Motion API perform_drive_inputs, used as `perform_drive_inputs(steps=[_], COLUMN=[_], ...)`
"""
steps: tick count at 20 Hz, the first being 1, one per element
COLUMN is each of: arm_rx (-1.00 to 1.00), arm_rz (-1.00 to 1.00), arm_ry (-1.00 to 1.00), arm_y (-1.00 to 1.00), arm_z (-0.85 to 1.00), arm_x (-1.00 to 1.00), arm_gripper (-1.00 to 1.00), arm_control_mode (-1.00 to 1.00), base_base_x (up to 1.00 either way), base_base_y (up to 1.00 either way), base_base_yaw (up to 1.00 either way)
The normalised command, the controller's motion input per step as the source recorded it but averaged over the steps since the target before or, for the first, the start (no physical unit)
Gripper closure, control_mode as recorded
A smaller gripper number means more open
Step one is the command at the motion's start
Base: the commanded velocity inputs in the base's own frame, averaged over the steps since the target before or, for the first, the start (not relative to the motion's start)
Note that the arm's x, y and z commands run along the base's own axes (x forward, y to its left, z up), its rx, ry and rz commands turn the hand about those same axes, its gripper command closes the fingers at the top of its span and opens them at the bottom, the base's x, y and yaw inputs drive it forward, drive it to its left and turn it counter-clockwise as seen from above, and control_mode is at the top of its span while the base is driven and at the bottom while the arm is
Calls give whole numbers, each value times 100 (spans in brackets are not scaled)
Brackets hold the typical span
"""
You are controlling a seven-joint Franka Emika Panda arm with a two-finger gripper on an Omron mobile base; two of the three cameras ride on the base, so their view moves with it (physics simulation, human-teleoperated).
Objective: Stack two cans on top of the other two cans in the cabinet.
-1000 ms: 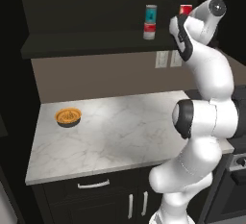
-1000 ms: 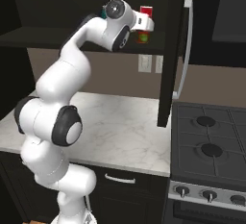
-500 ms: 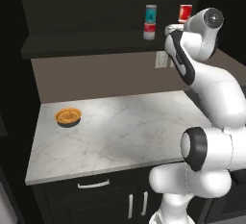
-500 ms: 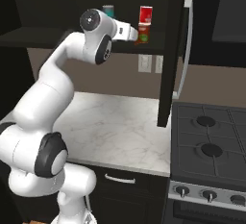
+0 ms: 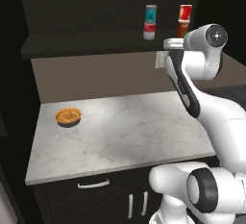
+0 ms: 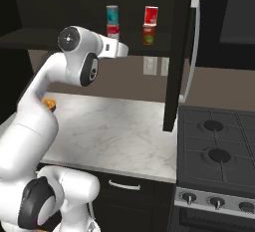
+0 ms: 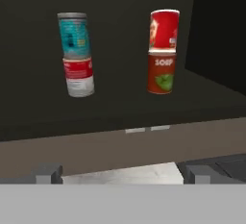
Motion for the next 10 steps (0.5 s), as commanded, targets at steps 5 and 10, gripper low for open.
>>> perform_drive_inputs(steps=[5, 10], arm_rx=[0, 0], arm_rz=[0, 0], arm_ry=[0, 2], arm_y=[18, 13], arm_z=[-14, -18], arm_x=[-81, -74], arm_gripper=[-100, -100], arm_control_mode=[-100, -100], base_base_x=[0, 0], base_base_y=[0, 0], base_base_yaw=[0, 0])
